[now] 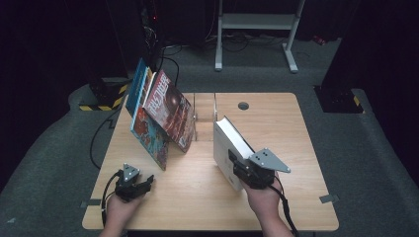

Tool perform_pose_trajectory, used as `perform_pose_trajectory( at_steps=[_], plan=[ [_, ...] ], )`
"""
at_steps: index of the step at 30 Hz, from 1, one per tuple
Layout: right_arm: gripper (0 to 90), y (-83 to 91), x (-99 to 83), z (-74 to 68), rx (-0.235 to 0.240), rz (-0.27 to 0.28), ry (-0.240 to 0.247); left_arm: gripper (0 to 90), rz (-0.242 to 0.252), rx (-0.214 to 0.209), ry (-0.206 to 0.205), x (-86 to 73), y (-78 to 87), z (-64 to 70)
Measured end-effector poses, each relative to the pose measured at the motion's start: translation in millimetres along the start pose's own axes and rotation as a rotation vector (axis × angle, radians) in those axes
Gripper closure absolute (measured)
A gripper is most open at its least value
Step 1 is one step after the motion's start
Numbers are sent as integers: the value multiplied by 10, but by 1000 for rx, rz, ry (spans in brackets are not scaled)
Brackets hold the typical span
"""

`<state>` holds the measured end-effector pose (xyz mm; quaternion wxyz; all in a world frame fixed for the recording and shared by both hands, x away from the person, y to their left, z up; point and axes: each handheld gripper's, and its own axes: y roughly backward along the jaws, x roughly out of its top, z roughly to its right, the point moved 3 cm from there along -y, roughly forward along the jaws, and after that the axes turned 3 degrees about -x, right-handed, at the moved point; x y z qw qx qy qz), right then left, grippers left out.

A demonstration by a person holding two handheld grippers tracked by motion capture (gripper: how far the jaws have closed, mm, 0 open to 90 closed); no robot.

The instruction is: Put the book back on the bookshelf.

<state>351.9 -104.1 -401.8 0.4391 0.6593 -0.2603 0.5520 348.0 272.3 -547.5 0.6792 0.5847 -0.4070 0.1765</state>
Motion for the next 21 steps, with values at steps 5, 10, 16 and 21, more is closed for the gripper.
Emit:
perform_pose_trajectory(
  at_steps=[5,10,16,21],
  plan=[
    [543,-145,94,-62,6,9,-10,360,-3,-6,7,-1,-4,-10],
    [544,-322,185,-133,2,13,4,356,0,-16,23,-1,-10,-15],
    [544,-512,275,-186,1,19,18,356,-6,-20,10,-3,-4,-16],
    [543,-645,339,-218,-8,20,20,356,-5,-21,14,-3,-5,-15]
  ],
)
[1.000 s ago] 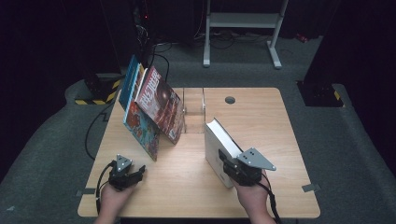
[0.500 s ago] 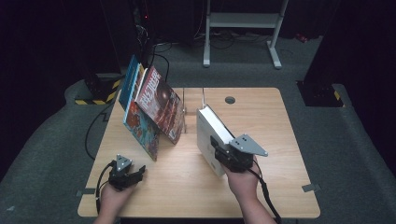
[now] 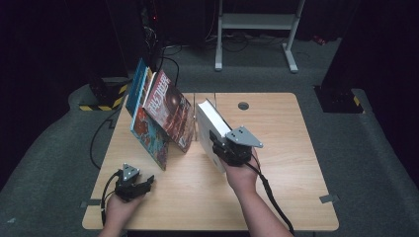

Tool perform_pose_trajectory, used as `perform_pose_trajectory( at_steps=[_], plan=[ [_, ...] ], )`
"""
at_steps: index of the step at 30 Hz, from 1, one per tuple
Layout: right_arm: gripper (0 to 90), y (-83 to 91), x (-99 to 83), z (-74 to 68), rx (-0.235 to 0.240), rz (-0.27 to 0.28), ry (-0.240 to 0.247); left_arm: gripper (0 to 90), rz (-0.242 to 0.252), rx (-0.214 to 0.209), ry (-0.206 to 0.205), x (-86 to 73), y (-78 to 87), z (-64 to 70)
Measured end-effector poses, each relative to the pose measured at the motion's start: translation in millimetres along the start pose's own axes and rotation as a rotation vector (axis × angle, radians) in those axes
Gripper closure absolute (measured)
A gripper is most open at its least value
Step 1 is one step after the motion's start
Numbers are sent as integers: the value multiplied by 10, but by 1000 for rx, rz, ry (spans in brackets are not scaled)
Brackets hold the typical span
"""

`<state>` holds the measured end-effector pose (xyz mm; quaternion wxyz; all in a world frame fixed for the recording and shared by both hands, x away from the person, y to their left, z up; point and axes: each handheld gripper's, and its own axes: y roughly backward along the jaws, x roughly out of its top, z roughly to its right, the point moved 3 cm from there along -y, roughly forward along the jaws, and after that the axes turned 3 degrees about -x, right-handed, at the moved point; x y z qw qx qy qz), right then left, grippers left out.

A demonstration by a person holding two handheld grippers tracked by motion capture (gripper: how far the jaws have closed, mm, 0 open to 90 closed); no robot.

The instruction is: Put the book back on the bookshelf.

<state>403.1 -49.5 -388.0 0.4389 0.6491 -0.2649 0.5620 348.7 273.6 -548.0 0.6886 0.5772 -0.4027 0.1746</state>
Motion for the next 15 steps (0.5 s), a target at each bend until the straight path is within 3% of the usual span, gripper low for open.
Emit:
perform_pose_trajectory(
  at_steps=[15],
  plan=[
    [543,-405,60,14,-47,-16,-4,359,1,-5,7,-1,-1,-4]
  ],
)
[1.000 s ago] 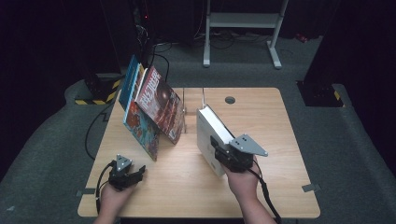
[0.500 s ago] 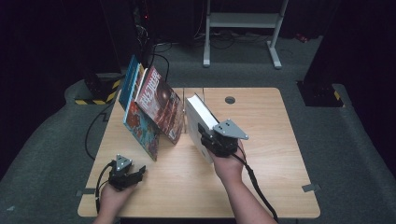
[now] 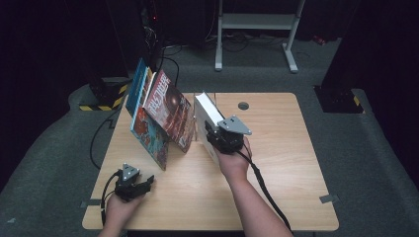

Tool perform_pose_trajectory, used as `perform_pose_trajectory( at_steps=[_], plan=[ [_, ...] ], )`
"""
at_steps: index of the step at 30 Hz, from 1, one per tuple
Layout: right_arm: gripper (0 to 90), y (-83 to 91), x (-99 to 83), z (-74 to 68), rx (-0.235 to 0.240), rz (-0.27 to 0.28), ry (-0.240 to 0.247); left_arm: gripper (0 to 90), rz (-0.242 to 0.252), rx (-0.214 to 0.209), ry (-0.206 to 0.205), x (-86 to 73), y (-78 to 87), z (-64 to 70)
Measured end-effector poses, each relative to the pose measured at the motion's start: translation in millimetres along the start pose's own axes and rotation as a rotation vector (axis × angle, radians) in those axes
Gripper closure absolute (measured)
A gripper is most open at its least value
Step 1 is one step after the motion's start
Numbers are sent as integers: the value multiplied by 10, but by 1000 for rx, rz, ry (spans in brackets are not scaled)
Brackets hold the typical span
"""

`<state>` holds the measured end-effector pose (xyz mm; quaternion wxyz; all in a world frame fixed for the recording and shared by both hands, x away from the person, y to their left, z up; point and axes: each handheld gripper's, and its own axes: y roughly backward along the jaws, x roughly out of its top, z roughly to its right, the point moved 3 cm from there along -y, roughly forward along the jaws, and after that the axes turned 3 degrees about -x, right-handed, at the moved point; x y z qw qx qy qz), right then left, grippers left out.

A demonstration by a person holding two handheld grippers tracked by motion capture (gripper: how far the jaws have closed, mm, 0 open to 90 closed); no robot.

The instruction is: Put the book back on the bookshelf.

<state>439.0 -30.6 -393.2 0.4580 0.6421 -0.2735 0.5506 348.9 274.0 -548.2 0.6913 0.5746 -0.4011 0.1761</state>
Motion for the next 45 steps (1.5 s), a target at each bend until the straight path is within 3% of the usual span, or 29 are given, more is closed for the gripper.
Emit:
perform_pose_trajectory(
  at_steps=[6,27,45],
  plan=[
    [543,-133,21,-36,-13,1,19,361,-3,0,-7,2,2,-9],
    [542,-426,-20,-9,-68,-13,11,367,-1,1,-2,2,1,-14],
    [540,-498,-139,-10,-89,-8,-14,371,-5,-1,0,1,4,-18]
  ],
)
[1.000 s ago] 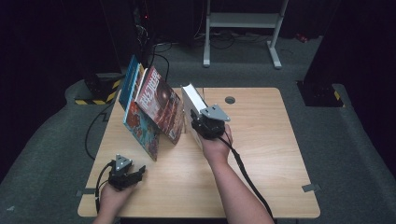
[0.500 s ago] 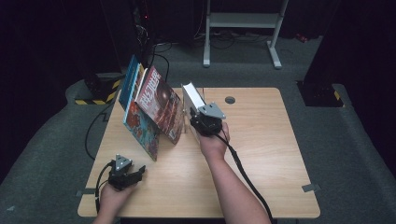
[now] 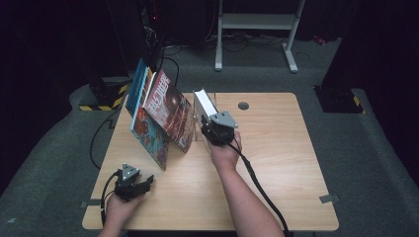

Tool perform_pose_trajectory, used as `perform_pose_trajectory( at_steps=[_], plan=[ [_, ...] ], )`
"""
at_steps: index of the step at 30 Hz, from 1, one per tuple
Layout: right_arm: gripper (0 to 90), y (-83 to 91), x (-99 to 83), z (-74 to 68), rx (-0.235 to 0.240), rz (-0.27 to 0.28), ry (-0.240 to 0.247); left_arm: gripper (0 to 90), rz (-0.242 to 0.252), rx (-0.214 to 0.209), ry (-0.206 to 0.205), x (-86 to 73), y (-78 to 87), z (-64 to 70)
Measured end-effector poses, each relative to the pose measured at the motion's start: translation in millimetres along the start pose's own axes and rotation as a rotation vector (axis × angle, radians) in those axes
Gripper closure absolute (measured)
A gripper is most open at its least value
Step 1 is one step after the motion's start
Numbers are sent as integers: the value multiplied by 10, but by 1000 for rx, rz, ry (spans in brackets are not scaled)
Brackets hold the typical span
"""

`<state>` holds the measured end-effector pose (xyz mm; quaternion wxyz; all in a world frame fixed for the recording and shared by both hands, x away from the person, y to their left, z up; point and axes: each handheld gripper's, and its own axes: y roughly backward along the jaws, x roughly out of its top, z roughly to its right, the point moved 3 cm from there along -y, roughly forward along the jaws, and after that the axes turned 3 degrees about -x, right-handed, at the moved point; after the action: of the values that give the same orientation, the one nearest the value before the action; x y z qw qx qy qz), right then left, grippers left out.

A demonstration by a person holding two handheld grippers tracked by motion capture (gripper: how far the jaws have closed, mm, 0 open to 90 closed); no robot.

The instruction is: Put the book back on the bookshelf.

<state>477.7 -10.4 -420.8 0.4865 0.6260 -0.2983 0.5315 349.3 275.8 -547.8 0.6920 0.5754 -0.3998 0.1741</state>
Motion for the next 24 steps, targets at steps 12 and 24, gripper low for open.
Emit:
perform_pose_trajectory(
  at_steps=[12,24],
  plan=[
    [527,63,-71,57,-2,-19,-47,375,5,-6,-6,0,-3,9],
    [516,114,-76,83,7,-56,-42,381,3,-19,-4,5,-10,16]
  ],
)
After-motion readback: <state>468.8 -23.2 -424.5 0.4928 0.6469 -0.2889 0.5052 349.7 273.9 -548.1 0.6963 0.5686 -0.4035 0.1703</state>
